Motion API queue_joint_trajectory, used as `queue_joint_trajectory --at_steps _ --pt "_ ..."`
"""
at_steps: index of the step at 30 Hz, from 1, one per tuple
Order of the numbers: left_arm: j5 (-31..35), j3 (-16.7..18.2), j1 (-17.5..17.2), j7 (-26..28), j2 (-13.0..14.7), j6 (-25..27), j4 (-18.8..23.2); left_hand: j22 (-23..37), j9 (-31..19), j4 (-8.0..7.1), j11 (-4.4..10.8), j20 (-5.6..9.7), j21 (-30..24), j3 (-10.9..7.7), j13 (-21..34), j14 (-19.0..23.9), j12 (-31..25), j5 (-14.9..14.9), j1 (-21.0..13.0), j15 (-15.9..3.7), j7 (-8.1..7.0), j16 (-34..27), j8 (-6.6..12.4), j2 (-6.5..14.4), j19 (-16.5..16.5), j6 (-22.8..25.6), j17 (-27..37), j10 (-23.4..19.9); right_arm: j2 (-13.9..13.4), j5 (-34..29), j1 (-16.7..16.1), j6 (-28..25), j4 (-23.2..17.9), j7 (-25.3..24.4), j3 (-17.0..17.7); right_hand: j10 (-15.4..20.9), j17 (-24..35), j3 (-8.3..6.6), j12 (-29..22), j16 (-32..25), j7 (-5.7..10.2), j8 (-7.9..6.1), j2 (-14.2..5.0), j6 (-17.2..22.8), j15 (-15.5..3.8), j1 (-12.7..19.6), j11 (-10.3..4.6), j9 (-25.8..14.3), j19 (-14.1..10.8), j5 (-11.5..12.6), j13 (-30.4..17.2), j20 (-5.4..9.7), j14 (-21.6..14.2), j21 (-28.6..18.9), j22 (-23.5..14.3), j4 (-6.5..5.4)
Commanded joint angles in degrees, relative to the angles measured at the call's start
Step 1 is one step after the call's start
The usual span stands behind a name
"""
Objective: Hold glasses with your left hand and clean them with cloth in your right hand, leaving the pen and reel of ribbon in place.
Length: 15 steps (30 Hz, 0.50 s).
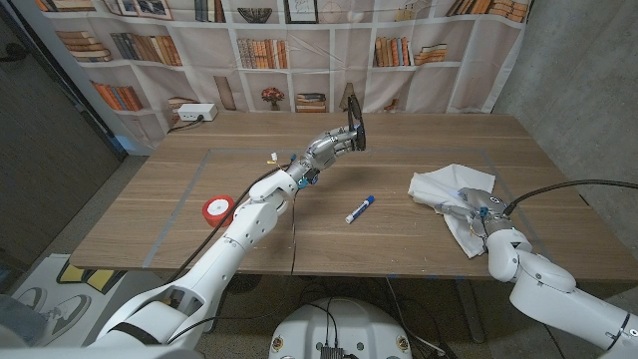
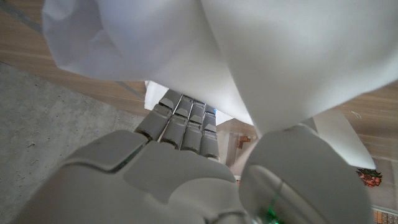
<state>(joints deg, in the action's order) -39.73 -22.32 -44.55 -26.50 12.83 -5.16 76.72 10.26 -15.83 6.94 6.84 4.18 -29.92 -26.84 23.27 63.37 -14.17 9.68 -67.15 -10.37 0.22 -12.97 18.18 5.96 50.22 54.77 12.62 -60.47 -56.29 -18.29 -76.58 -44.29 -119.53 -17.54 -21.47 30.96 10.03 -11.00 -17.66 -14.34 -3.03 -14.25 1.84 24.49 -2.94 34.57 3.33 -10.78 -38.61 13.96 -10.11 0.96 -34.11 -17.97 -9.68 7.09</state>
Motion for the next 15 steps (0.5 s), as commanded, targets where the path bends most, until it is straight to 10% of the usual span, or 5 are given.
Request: queue_joint_trajectory --at_steps 1,15 --pt "0.0 0.0 0.3 -0.2 0.0 0.0 -0.6 0.2 -0.1 -0.02 0.21 0.07 -0.2 -0.40 0.3 1.0 0.1 0.3 -0.2 -1.42 1.49 -0.6 0.31 0.4 -0.2 2.1 0.3 -0.5 0.3 3.0 0.4 2.0 0.1 -0.2 0.6 4.4 0.2 -0.67 -0.6 -0.2 1.72 -1.04 -1.60 5.0 -2.33 0.8 -1.36 -0.2 -5.9 -0.9 -0.2 5.63 -4.6 -0.6 -0.8 -0.36" --pt "0.2 0.0 0.7 -0.5 -0.1 0.0 -0.8 0.3 0.0 0.00 0.28 -0.04 -0.3 -0.58 0.4 0.8 0.4 0.3 -0.1 -1.44 1.42 -0.5 0.24 0.4 -0.3 2.1 0.3 -0.5 -0.9 -8.7 8.0 -9.7 -0.6 4.8 -11.1 9.3 0.7 -4.23 0.6 0.9 7.14 -1.29 -4.26 13.4 -9.20 10.9 -7.68 -0.2 -8.0 -1.9 -0.3 11.04 -10.3 -0.7 -1.8 2.41"
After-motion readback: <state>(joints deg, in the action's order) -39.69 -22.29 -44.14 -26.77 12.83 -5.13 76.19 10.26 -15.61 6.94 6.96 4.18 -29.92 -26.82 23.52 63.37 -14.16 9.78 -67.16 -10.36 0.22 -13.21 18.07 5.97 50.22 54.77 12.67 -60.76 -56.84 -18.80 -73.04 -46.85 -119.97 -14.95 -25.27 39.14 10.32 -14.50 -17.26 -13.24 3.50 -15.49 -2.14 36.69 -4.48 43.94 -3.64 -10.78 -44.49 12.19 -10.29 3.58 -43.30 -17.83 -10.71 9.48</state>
